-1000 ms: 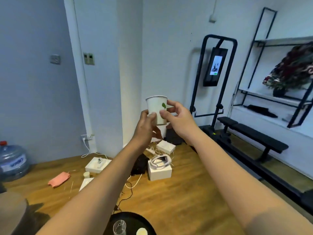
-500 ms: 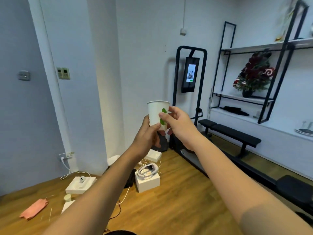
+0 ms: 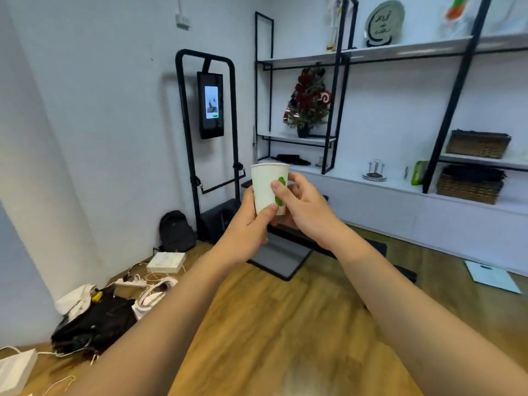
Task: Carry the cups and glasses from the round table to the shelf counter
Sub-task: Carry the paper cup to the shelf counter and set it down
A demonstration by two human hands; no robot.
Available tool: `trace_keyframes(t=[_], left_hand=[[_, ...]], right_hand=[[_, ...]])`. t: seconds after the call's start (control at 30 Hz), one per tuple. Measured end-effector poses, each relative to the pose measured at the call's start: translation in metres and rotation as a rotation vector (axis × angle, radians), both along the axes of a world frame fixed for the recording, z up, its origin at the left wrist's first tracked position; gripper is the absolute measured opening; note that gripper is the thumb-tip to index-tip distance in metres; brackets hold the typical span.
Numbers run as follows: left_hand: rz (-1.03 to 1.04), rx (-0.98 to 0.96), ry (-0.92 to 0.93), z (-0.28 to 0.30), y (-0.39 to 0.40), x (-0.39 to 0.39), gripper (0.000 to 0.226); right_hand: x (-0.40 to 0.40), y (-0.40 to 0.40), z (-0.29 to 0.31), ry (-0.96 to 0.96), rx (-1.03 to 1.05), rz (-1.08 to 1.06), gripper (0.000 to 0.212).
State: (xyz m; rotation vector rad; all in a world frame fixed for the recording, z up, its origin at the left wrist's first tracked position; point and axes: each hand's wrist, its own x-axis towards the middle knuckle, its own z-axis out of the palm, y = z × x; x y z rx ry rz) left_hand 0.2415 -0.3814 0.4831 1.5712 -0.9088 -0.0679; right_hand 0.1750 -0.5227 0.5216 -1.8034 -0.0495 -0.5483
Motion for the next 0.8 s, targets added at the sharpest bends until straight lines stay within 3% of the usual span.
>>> trace_keyframes(t=[0.13, 0.27, 0.4, 0.53, 0.8], left_hand=[[-0.103, 0.061, -0.019, -0.007, -0.095, -0.001, 0.065], [-0.194, 0.041, -0.004, -0.011, -0.188, -0.001, 0.043], [-0.261, 0.023, 0.011, -0.009, -0.278, 0.001, 0.048], [-0.239, -0.038, 0.029, -0.016, -0.357, 0.005, 0.051], [-0.287, 0.012, 0.008, -0.013, -0.497, 0.023, 0.061]], right_hand=[[-0.015, -0.093, -0.007, 0.004, -0.082, -0.099, 0.046], [-0.025, -0.184, -0.009, 0.020, -0.139, -0.165, 0.042], [-0.036, -0.266, -0.013, -0.001, -0.120, -0.231, 0.049], [-0.042, -0.339, -0.016, 0.014, -0.156, -0.284, 0.040], [-0.036, -0.472, -0.025, 0.021, -0.156, -0.425, 0.036]])
